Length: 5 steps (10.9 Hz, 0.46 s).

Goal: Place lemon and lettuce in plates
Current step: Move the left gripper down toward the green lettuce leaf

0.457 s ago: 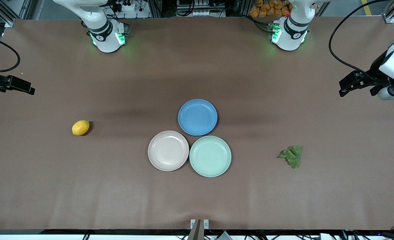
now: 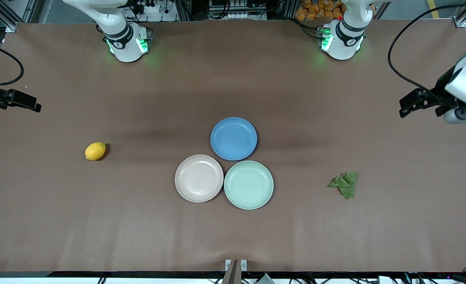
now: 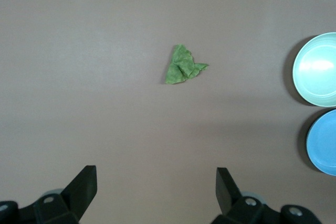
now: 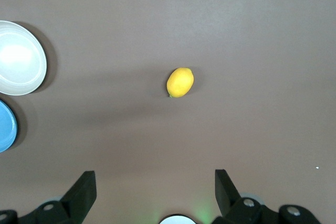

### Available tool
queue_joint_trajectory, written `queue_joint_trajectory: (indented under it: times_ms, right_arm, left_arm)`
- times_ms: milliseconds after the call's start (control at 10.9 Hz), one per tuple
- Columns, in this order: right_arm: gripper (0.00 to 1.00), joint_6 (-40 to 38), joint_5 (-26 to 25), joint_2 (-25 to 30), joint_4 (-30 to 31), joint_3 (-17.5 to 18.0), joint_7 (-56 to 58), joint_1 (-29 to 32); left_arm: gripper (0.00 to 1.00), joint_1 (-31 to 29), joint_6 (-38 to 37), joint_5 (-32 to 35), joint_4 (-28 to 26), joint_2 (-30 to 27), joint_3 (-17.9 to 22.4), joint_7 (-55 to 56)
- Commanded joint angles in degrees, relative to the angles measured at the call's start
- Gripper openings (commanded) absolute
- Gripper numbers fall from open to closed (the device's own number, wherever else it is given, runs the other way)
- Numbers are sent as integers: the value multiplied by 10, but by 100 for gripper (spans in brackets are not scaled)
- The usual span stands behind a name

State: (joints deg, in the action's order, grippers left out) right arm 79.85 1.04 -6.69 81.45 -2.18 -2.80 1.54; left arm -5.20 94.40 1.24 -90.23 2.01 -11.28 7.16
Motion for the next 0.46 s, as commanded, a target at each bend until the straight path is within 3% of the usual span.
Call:
queue_joint_trajectory:
  times_ms: [0, 366]
  right_arm:
    - [100, -8, -7, -6, -13, 1, -6, 1]
    - [100, -8, -5, -6, -13, 1, -7, 3]
  left_arm:
    - [100, -1, 48, -12, -3, 41, -1, -25]
    - [100, 0, 123, -7, -49, 91, -1, -24]
